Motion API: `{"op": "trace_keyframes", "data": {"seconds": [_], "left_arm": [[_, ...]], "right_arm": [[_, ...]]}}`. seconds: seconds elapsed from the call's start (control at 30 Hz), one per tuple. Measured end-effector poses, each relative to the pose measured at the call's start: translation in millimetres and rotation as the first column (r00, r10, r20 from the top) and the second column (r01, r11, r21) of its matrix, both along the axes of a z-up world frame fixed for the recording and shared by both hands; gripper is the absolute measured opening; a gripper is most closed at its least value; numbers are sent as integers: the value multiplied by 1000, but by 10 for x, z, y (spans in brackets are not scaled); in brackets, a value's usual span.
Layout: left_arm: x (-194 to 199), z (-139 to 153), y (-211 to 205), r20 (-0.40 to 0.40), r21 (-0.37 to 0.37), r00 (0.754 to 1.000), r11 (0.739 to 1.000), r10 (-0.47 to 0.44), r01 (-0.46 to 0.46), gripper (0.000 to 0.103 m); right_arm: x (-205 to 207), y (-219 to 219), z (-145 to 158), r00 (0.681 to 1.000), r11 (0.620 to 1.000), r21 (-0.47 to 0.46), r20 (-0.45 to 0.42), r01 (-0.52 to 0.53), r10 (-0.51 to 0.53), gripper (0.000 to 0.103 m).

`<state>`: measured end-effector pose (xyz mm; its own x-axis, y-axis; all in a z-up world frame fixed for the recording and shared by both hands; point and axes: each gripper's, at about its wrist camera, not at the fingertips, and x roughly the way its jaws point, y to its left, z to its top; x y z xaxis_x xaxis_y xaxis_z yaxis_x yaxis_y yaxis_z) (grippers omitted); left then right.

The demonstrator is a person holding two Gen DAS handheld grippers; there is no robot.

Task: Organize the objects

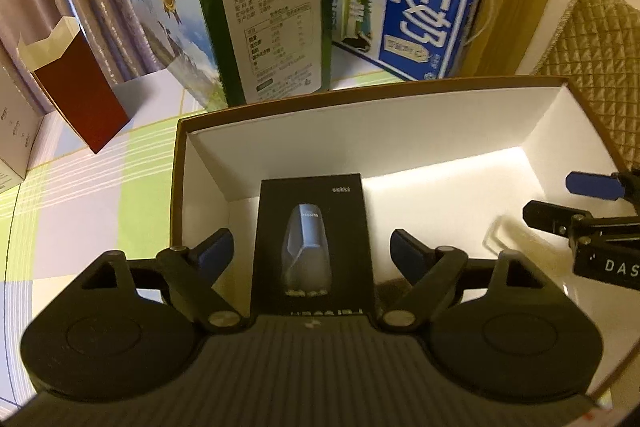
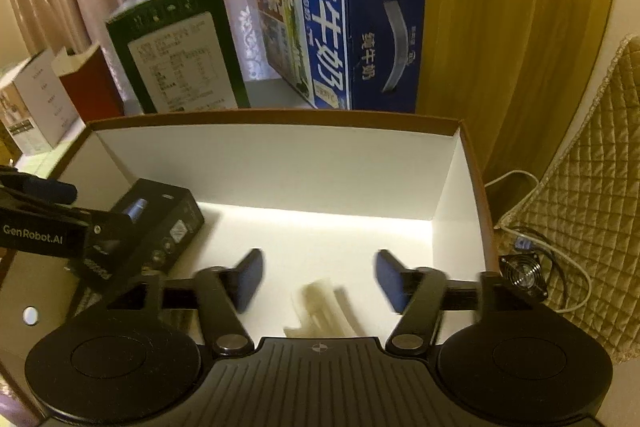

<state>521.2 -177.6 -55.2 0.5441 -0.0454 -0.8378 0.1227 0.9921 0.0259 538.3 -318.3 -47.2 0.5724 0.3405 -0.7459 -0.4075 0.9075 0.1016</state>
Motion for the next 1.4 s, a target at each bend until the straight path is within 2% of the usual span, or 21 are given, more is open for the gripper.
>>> {"op": "trace_keyframes", "data": {"seconds": [0.17, 0.43, 0.83, 1.4], "left_arm": [[-241, 145, 43, 20, -40, 999, 999, -26, 26, 87], [-664, 406, 83, 40, -93, 998, 995, -44, 48, 94], [-1329, 636, 213, 62, -148, 998, 989, -20, 29, 96], [-2088, 723, 506, 55, -172, 998, 985, 27, -17, 96]], "right_arm": [[-271, -52, 128, 1000, 1000, 14, 18, -13, 12, 83], [-702, -154, 320, 999, 999, 51, 41, 9, -11, 95], [-1272, -237, 559, 996, 988, 140, 50, 72, -80, 98], [-1917, -149, 740, 994, 984, 161, 65, 70, -82, 99]]}}
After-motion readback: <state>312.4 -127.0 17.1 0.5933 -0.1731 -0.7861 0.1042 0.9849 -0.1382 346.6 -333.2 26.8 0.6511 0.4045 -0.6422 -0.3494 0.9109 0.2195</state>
